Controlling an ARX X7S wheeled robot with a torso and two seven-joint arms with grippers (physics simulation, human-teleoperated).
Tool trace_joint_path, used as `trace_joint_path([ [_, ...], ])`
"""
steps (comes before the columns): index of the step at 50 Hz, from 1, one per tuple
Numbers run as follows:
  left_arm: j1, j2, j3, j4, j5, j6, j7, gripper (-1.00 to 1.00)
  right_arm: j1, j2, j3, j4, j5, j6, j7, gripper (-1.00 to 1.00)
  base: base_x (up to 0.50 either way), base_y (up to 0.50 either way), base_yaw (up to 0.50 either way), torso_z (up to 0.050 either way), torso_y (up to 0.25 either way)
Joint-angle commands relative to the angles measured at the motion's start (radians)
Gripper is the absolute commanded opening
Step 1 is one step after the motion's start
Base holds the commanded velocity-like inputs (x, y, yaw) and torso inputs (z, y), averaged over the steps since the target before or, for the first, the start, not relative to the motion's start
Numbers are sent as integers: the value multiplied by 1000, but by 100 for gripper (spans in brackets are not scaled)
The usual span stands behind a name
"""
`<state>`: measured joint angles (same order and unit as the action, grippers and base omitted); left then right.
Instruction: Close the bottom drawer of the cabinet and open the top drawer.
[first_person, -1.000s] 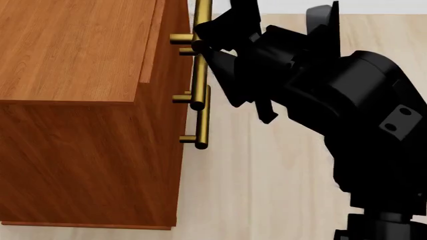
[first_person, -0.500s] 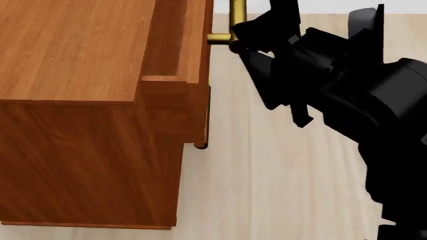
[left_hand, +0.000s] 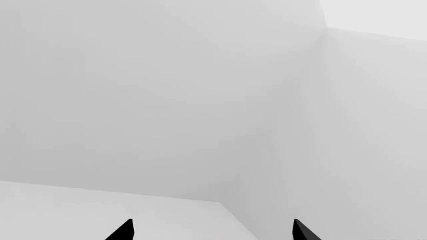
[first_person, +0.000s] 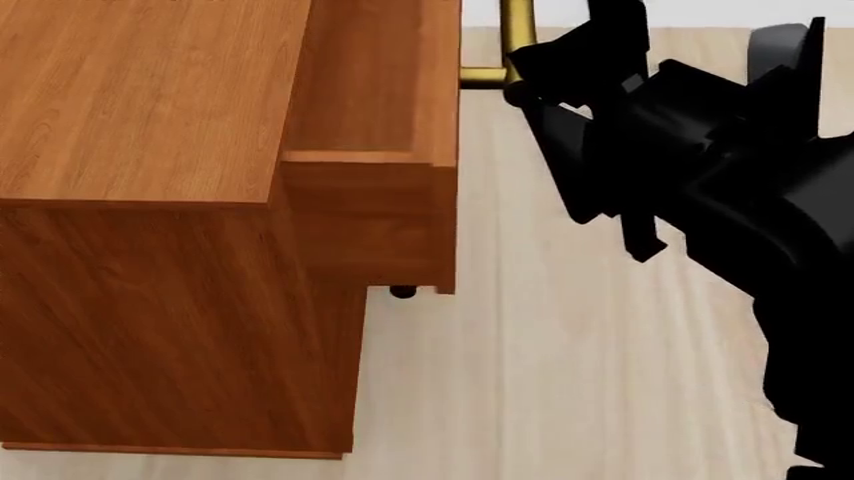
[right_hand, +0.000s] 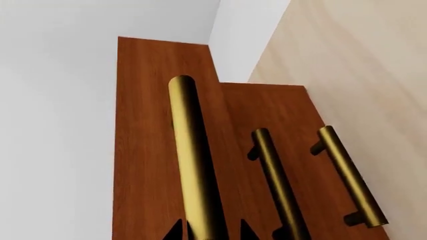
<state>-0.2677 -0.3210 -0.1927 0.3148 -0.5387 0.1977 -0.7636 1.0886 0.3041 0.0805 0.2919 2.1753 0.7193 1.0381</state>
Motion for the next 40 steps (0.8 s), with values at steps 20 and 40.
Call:
trace_joint_path([
  [20, 1, -4, 4, -1, -2, 3, -3, 100, 3, 22, 33, -60, -17, -25, -35, -100, 0, 0, 0, 1, 4],
  [40, 1, -6, 7, 0, -6, 5, -3, 100, -3, 44, 47, -91, -29, -52, -28, -100, 0, 0, -1, 1, 3],
])
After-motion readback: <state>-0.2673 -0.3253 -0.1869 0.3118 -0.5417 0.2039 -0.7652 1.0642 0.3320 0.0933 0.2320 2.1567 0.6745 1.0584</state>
